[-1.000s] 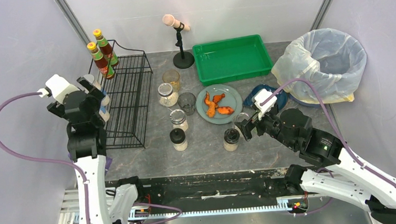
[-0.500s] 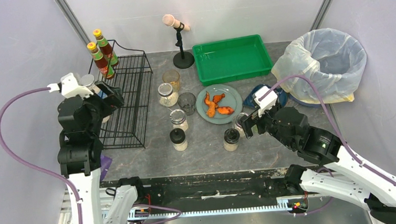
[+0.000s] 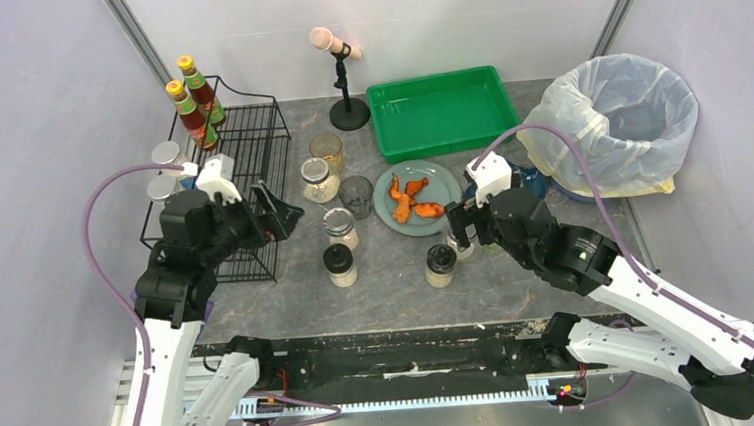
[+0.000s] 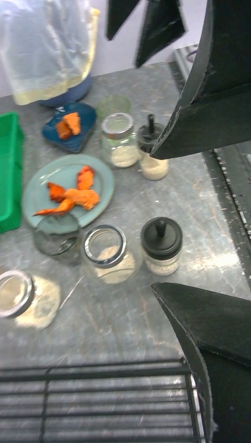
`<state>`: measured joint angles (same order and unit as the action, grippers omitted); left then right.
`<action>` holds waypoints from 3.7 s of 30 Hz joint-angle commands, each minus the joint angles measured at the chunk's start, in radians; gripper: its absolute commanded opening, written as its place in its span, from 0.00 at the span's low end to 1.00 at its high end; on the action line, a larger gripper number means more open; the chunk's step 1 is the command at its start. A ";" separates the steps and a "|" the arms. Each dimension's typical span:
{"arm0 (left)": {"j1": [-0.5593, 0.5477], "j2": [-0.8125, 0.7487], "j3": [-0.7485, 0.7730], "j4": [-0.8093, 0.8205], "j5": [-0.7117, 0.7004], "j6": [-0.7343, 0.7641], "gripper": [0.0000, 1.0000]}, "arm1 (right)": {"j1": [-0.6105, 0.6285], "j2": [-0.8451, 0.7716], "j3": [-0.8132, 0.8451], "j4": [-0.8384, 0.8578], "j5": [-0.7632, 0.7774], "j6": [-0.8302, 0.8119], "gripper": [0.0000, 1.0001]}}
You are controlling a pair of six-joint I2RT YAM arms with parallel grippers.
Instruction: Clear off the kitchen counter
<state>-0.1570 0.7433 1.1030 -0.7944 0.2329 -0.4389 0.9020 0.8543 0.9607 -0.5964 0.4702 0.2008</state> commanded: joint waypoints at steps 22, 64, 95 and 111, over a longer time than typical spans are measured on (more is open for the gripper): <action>-0.629 0.310 -0.165 0.025 -0.550 -0.165 0.93 | -0.201 -0.067 -0.078 0.120 0.045 0.149 0.98; -0.657 0.581 0.485 -0.442 -0.633 -0.204 0.22 | -0.204 -0.183 -0.157 0.230 -0.069 -0.080 0.98; 0.087 1.282 1.244 0.064 -0.583 0.192 0.15 | -0.204 -0.123 -0.139 0.168 0.029 0.055 0.98; 0.108 1.450 1.265 0.142 -0.543 0.210 0.42 | -0.204 -0.024 -0.120 0.173 0.078 0.008 0.98</action>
<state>-0.0620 2.1853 2.3177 -0.7441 -0.3302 -0.2668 0.7017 0.8181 0.7937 -0.4362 0.5144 0.2276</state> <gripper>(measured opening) 0.695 0.979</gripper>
